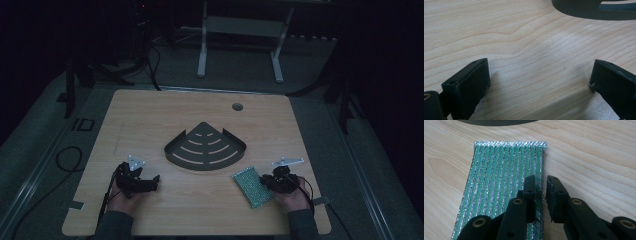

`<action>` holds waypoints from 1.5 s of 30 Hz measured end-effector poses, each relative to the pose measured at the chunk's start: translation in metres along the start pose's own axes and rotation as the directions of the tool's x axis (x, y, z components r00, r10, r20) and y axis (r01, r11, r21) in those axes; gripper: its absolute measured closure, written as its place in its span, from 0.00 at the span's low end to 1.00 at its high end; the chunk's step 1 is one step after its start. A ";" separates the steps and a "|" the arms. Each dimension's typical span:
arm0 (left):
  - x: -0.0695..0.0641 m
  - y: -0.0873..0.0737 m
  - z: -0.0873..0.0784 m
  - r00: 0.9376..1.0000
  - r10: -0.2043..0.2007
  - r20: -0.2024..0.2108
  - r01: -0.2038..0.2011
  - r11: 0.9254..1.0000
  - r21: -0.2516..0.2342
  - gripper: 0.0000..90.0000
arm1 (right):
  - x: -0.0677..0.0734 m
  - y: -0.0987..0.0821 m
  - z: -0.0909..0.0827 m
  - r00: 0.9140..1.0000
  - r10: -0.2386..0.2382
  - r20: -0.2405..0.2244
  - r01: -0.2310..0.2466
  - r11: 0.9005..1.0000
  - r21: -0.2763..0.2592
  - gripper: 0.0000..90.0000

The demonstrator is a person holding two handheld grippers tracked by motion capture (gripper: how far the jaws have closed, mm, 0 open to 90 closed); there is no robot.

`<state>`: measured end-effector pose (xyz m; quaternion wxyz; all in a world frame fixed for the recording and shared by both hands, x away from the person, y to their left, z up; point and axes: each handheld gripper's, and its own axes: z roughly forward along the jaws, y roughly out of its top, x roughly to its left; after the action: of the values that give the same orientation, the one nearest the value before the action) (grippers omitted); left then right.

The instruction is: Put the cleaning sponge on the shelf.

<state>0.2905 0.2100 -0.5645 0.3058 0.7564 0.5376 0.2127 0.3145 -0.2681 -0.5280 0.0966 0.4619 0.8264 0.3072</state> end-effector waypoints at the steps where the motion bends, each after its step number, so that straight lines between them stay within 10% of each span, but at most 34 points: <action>1: 0.000 0.000 0.000 1.000 0.000 0.000 0.000 1.000 0.000 0.03 | 0.000 0.000 0.000 1.000 0.000 0.000 0.000 1.000 0.000 0.86; 25: 0.000 0.000 0.000 1.000 -0.001 0.000 0.001 1.000 0.000 0.03 | -0.009 0.026 0.003 0.994 -0.064 -0.089 0.080 0.979 0.186 0.83; 45: 0.000 0.000 0.000 1.000 -0.002 0.000 0.002 1.000 0.000 0.03 | -0.013 0.028 0.002 0.990 0.067 -0.120 -0.034 0.965 0.259 0.81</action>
<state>0.2904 0.2099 -0.5646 0.3061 0.7560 0.5383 0.2123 0.3422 -0.2669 -0.5149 -0.0250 0.4707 0.8516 0.2292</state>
